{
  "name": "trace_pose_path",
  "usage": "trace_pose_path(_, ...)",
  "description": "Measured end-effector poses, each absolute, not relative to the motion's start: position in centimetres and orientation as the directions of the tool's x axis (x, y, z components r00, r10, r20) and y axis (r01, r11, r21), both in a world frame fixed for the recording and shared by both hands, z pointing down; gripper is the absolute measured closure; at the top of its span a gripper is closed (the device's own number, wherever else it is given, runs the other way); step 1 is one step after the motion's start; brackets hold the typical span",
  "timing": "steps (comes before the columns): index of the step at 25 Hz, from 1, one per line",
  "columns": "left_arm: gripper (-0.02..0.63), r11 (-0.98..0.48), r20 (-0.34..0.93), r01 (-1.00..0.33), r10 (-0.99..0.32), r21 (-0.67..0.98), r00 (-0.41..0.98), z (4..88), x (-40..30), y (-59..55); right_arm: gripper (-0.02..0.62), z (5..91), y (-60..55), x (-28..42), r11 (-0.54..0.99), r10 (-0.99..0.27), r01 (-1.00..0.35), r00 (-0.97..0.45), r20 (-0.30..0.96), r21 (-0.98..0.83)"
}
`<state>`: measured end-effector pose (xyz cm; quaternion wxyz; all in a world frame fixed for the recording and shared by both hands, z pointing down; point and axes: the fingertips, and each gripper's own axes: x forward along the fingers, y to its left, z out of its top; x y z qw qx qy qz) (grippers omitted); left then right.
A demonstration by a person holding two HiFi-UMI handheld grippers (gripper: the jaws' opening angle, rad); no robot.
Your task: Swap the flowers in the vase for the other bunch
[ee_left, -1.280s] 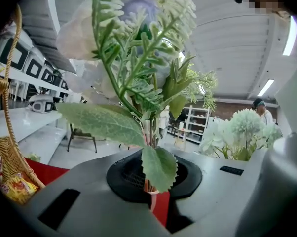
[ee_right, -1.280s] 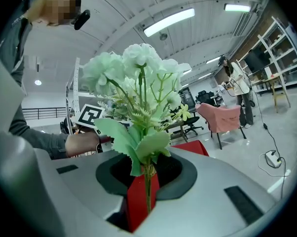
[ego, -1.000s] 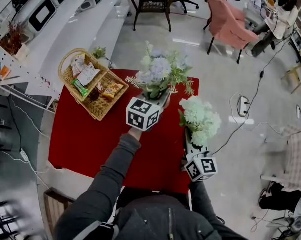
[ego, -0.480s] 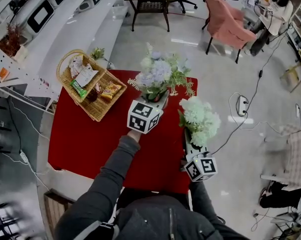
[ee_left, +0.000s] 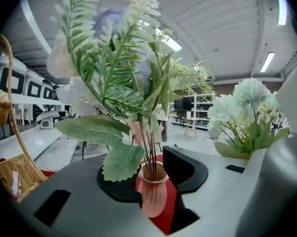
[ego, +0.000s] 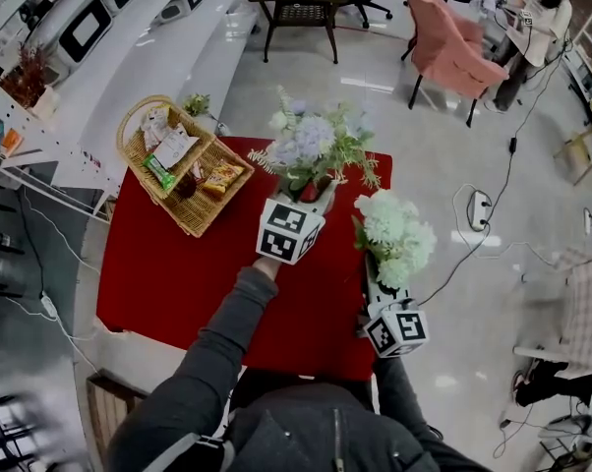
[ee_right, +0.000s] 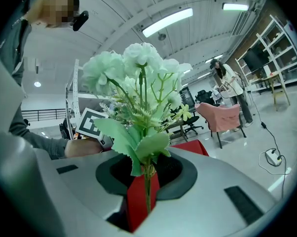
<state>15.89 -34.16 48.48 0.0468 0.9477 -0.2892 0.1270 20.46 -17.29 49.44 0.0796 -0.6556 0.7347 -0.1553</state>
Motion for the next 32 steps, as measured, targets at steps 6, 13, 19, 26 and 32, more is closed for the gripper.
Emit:
trace_pose_path(6, 0.433, -0.822, 0.286, -0.569, -0.548, -0.009, 0.786, 48.9, 15.6, -34.0, 0.518, 49.4, -17.0, 20.4, 0.088, -0.989, -0.938, -0.122, 0.083, -0.335)
trace_pose_path(13, 0.408, -0.809, 0.295, -0.587, -0.562, -0.002, 0.773, 49.1, 15.1, -33.7, 0.518, 49.4, -16.9, 20.5, 0.083, -0.989, -0.94, -0.117, 0.086, -0.33)
trace_pose_path(19, 0.4, -0.796, 0.312, -0.605, -0.575, -0.002, 0.756, 49.5, 14.7, -33.2, 0.518, 49.4, -16.9, 20.4, 0.083, -0.99, -0.942, -0.116, 0.085, -0.326)
trace_pose_path(26, 0.399, -0.792, 0.316, -0.61, -0.577, 0.008, 0.753, 49.9, 14.6, -32.2, 0.518, 49.4, -16.6, 20.5, 0.079, -0.99, -0.943, -0.111, 0.082, -0.325)
trace_pose_path(32, 0.399, -0.773, 0.315, -0.633, -0.59, 0.046, 0.743, 50.2, 13.7, -31.2, 0.518, 49.4, -16.4, 20.6, 0.075, -0.991, -0.944, -0.106, 0.08, -0.321)
